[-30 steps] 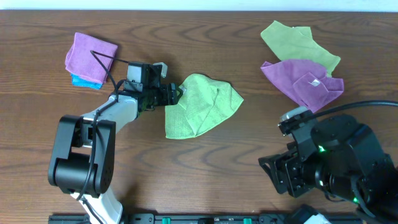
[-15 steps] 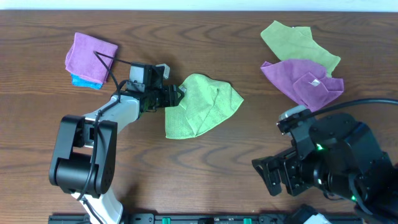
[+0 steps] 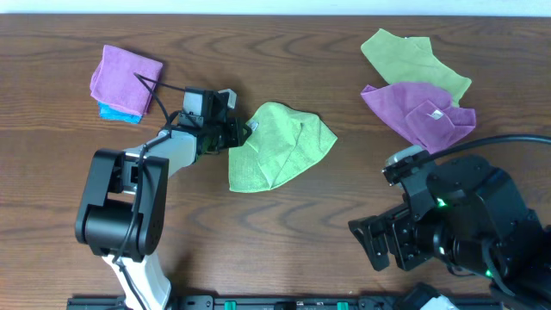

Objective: Fold the cloth
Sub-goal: 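Lift the green cloth corner with the left gripper toward the back left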

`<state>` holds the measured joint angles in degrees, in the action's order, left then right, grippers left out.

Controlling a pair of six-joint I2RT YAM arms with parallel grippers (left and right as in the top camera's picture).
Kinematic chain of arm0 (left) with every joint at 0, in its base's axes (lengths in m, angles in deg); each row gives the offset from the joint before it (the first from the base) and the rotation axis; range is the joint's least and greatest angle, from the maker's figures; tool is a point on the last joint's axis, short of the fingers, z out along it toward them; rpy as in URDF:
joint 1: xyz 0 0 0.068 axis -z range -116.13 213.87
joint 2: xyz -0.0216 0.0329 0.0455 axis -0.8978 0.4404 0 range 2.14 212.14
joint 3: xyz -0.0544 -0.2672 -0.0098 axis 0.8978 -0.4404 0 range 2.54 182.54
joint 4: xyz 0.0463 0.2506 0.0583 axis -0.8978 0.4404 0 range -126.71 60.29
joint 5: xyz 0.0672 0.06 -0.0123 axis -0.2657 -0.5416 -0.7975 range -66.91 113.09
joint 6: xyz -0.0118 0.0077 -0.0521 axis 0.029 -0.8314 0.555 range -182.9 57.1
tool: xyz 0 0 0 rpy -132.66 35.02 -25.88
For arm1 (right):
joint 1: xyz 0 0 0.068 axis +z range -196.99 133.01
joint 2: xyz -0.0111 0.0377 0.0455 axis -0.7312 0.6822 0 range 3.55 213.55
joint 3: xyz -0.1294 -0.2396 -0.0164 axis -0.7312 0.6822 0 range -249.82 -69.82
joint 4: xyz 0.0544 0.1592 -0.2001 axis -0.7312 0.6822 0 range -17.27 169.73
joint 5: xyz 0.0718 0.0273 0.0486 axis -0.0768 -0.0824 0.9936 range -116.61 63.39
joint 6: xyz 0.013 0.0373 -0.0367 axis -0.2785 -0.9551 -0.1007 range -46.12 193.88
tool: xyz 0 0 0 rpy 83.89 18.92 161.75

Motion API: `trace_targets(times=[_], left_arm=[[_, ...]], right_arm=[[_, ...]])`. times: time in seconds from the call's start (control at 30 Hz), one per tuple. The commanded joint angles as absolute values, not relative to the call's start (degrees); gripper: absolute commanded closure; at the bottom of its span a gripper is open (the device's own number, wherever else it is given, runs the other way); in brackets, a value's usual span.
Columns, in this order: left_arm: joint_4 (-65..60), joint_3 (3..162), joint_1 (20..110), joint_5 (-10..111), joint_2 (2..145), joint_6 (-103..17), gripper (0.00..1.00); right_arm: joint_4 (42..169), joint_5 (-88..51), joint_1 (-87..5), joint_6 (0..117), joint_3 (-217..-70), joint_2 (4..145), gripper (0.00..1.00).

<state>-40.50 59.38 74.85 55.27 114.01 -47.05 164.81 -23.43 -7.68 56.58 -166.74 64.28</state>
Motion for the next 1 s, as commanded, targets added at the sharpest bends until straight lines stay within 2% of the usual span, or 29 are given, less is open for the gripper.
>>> trace_targets(times=[0.0, 0.27, 0.43, 0.67, 0.83, 0.97], left_arm=[[-40.72, 59.75, 73.91, 56.56, 115.15, -46.08, 0.94], [-40.72, 64.08, 68.8, 62.11, 113.64, -43.11, 0.94], [-33.07, 73.72, 63.42, 61.92, 109.95, -44.51, 0.94], [-19.95, 85.87, 60.89, 44.15, 107.32, -48.86, 0.94], [-16.78, 86.92, 61.32, 43.84, 107.52, -51.2, 0.94], [-15.71, 86.92, 61.43, 43.43, 107.67, -51.53, 0.94]], right_arm=[[164.89, -23.39, -7.22, 56.76, -167.31, 64.26, 0.01], [164.87, -24.41, -7.22, 56.76, -167.31, 64.28, 0.01], [164.81, -25.18, -7.22, 56.78, -167.31, 64.39, 0.01], [164.89, -25.05, -7.2, 56.76, -167.29, 66.34, 0.01], [161.9, -25.09, -7.2, 57.5, -166.26, 69.79, 0.01], [153.72, -25.05, -7.2, 61.55, -161.82, 74.53, 0.01]])
